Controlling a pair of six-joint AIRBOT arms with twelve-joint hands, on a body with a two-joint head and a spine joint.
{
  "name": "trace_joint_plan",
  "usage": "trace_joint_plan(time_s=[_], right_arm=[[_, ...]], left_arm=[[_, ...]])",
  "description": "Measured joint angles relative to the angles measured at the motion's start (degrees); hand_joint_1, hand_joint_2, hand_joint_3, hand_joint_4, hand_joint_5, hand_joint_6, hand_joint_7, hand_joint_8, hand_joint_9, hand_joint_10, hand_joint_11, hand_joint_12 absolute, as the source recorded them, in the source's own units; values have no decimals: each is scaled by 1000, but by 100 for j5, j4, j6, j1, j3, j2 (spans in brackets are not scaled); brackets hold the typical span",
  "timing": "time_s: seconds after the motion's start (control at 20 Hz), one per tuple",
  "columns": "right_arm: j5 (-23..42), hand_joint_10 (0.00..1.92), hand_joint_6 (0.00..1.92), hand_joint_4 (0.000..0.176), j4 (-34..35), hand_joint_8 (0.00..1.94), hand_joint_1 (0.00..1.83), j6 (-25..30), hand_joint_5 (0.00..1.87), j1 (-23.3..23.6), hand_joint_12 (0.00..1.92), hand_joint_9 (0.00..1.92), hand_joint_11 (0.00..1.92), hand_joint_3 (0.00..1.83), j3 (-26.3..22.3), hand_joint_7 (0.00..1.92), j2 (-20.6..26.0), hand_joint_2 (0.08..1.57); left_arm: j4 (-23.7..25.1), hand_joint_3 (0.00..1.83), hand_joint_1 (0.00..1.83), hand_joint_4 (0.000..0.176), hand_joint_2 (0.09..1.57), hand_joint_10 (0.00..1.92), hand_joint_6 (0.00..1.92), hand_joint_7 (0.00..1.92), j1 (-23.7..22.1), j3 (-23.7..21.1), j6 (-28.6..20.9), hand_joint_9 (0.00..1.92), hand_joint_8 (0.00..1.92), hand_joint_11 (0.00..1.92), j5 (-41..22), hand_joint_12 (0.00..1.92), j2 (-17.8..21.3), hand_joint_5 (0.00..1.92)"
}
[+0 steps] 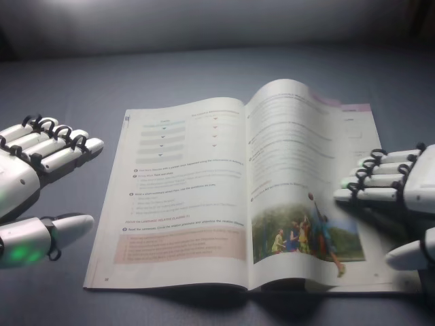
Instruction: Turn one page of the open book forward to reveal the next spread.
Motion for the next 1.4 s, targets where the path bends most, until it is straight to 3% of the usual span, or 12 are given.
trace_joint_plan(time_s=[0.35,0.7,1.15,1.4], right_arm=[[52,0,0,0,55,1,0,0,0,111,0,0,0,0,101,3,-168,1245],[262,0,0,0,48,10,0,-7,0,651,0,0,0,5,337,32,-748,1270],[505,0,0,0,76,5,0,-4,21,1005,4,1,9,0,466,32,-1150,1228],[553,4,6,0,37,6,0,-4,42,1106,0,10,0,11,640,34,-1613,1284]], left_arm=[[-24,2,0,0,1381,6,2,121,-37,2,-2,119,6,80,9,74,-4,100],[-26,0,0,0,1364,1,5,118,-70,63,-2,113,2,66,-28,64,-48,101],[-186,0,0,0,1328,13,9,111,-111,118,-2,95,7,57,-129,42,-50,130],[-192,0,0,0,1312,13,5,126,-111,133,-4,117,8,58,-227,40,-48,132]])
